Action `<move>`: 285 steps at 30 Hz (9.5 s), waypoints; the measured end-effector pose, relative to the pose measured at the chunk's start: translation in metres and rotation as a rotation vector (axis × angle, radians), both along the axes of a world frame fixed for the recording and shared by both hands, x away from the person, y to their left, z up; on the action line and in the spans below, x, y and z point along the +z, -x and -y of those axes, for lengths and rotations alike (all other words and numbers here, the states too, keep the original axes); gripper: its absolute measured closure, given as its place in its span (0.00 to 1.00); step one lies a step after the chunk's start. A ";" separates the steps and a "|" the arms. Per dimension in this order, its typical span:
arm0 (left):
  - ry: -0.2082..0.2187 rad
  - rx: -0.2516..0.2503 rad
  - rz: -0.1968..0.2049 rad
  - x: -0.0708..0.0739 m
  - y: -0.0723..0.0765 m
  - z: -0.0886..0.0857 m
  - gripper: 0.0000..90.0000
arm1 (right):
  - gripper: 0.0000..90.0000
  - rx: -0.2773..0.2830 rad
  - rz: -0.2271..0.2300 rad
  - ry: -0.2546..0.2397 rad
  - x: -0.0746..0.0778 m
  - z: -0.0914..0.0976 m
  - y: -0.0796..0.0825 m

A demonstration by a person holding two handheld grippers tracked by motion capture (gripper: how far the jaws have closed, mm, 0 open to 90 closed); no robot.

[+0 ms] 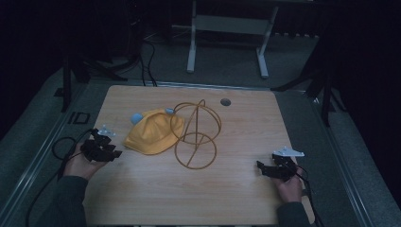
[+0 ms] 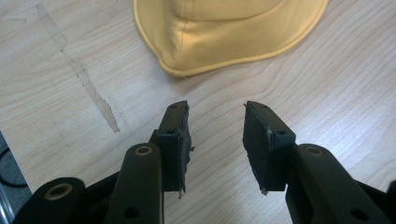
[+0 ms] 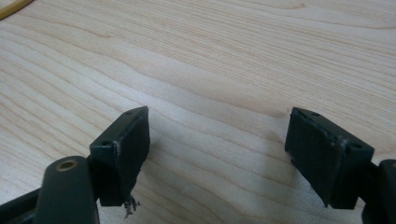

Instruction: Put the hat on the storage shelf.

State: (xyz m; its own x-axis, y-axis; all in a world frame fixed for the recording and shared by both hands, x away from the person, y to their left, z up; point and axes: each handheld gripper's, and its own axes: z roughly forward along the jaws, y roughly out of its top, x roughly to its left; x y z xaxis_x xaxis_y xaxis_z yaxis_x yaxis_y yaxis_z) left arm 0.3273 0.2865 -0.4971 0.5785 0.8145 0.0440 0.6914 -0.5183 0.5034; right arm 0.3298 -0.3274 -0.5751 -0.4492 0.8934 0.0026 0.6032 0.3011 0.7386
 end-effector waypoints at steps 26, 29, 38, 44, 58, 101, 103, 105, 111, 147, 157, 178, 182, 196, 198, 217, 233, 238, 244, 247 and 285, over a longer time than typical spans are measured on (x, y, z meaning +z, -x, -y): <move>-0.020 -0.125 -0.013 0.032 -0.014 0.007 0.67 | 0.24 0.001 -0.001 0.001 0.000 0.000 0.000; -0.024 -0.128 -0.018 0.035 -0.016 0.008 0.66 | 0.24 0.001 -0.001 0.001 0.000 0.000 0.000; -0.056 -0.157 -0.032 0.047 -0.022 0.012 0.66 | 0.25 0.000 0.000 0.001 0.000 0.000 0.000; -0.065 -0.169 -0.044 0.050 -0.026 0.015 0.66 | 0.25 0.001 -0.001 0.001 0.000 0.000 0.000; -0.094 -0.197 -0.061 0.065 -0.035 0.020 0.64 | 0.25 0.001 -0.001 0.001 0.000 0.000 0.000; -0.149 -0.242 -0.086 0.105 -0.067 0.046 0.60 | 0.24 0.001 -0.001 0.001 0.000 0.000 0.000; -0.157 -0.251 -0.086 0.108 -0.070 0.049 0.60 | 0.25 0.001 -0.001 0.001 0.000 0.000 0.000; -0.157 -0.256 -0.076 0.110 -0.072 0.051 0.61 | 0.24 0.001 -0.001 0.002 0.000 0.000 0.000; -0.151 -0.270 -0.068 0.114 -0.079 0.059 0.64 | 0.24 0.001 -0.001 0.001 0.000 0.000 0.000; -0.218 -0.280 -0.120 0.100 -0.124 0.103 0.64 | 0.24 0.003 -0.001 0.003 0.000 0.000 0.000; -0.218 -0.280 -0.156 0.091 -0.136 0.111 0.62 | 0.24 0.004 0.000 0.003 0.000 0.000 0.000; -0.263 -0.256 -0.165 0.063 -0.156 0.128 0.72 | 0.24 0.008 0.001 0.004 0.000 0.000 0.000; -0.282 -0.265 -0.156 0.061 -0.158 0.131 0.79 | 0.24 0.008 0.001 0.004 0.000 0.000 0.000; -0.301 -0.274 -0.140 0.070 -0.152 0.126 0.91 | 0.24 0.008 0.001 0.003 0.000 0.000 0.000; -0.295 -0.270 -0.140 0.072 -0.151 0.125 0.91 | 0.24 0.008 0.001 0.003 0.000 0.000 0.000; -0.274 -0.294 -0.111 0.094 -0.138 0.116 0.91 | 0.24 0.009 0.001 0.005 0.000 0.000 0.000; -0.276 -0.331 -0.080 0.125 -0.120 0.112 0.91 | 0.24 0.008 0.001 0.003 0.000 0.000 0.000; -0.273 -0.351 -0.065 0.133 -0.114 0.112 0.91 | 0.24 0.008 0.001 0.003 0.000 0.000 0.000; -0.281 -0.369 -0.059 0.139 -0.108 0.112 0.91 | 0.24 0.010 0.002 0.004 0.000 0.000 0.000; -0.282 -0.374 -0.057 0.143 -0.105 0.111 0.91 | 0.24 0.009 0.002 0.003 0.000 0.000 0.000; -0.269 -0.372 0.000 0.185 -0.083 0.082 0.91 | 0.24 0.010 0.002 0.005 0.000 0.000 0.000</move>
State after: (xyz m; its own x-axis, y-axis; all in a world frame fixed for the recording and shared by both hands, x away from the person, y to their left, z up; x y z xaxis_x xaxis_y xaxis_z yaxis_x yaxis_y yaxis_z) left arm 0.4106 0.2048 -0.3121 0.8297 0.5106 0.2257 0.4332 -0.8439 0.3166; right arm 0.3300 -0.3275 -0.5751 -0.4586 0.8886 -0.0027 0.5986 0.3112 0.7381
